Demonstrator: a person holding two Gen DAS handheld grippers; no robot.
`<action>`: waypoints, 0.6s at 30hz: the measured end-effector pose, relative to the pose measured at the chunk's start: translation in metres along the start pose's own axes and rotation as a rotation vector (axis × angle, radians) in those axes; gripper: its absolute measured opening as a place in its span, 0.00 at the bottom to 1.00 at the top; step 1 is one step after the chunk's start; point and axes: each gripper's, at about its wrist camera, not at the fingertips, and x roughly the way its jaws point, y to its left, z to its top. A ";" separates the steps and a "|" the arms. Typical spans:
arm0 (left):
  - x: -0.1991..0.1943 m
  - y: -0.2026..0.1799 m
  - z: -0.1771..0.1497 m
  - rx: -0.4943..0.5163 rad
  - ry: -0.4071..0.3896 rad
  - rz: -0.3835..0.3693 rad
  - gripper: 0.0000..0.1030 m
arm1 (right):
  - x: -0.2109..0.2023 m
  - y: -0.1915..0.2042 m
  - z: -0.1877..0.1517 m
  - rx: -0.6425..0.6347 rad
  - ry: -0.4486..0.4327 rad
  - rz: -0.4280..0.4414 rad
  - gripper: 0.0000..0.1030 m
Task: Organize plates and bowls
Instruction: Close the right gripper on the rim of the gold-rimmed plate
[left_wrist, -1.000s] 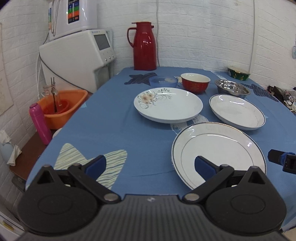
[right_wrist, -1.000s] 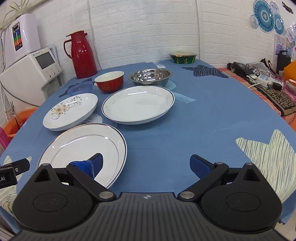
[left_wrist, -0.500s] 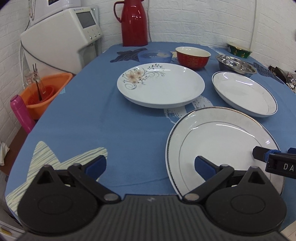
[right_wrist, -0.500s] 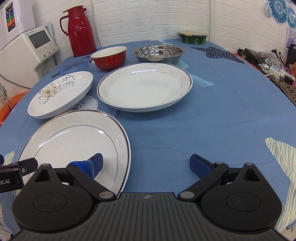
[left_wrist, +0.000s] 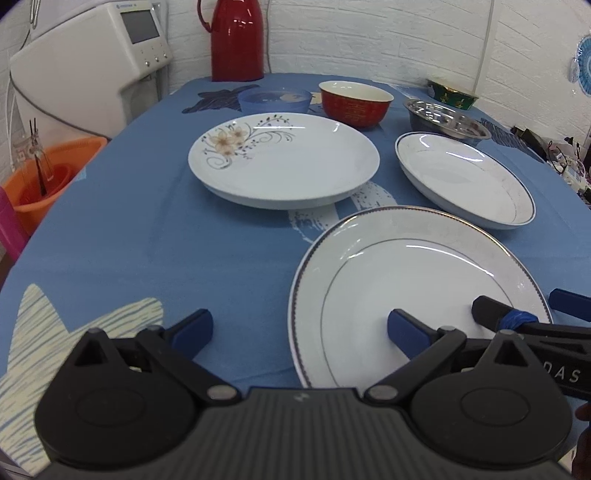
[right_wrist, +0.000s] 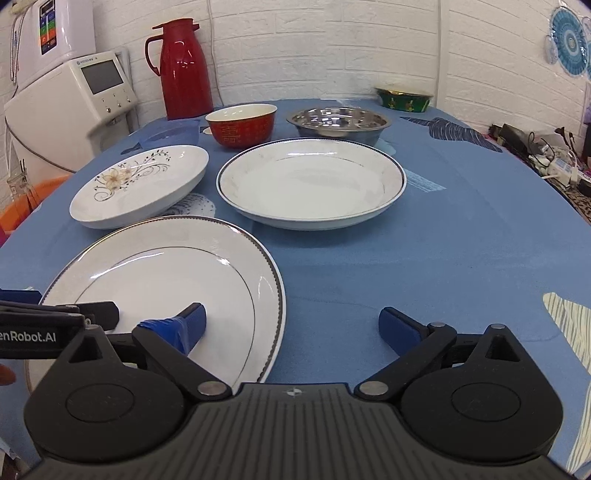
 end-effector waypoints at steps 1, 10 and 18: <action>0.001 0.002 0.001 -0.003 0.002 -0.009 0.97 | 0.002 0.000 0.000 -0.015 -0.002 0.021 0.85; 0.003 0.002 0.005 0.034 0.029 -0.035 0.97 | 0.002 0.000 0.002 -0.104 0.020 0.110 0.86; -0.007 -0.004 0.006 0.080 0.024 -0.120 0.54 | -0.006 0.009 -0.003 -0.166 0.032 0.202 0.73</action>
